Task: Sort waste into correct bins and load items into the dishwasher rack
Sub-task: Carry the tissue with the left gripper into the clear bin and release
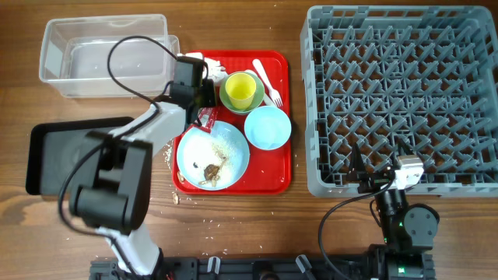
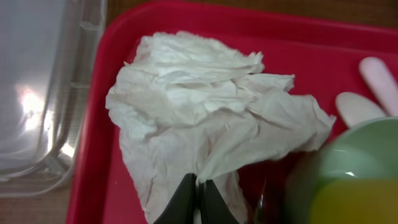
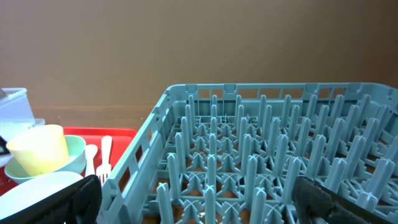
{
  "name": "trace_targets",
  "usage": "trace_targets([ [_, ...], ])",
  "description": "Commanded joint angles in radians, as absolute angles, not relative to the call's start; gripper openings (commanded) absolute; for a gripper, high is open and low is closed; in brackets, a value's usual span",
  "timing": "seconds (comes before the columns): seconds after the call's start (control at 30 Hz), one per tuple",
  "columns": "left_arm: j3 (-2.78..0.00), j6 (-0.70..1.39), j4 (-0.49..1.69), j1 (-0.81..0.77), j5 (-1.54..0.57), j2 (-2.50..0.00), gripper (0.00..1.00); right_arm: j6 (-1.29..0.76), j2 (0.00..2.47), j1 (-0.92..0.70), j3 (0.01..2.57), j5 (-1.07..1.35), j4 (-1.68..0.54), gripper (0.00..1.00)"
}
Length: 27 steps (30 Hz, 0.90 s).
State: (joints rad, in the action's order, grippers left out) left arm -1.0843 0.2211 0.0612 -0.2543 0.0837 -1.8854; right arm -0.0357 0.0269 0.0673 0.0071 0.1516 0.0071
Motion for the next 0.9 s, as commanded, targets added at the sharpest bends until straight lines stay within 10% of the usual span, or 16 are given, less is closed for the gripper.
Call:
trace_targets([
  [0.0,-1.100,0.274,0.111,-0.253,0.072,-1.734,0.04,-0.027,0.025,0.072,0.006,0.142,0.010,1.00],
  [0.87,-1.100,0.346,-0.122,-0.020,0.407,-1.615,0.09,-0.027,0.025,0.072,0.006,0.142,0.010,1.00],
])
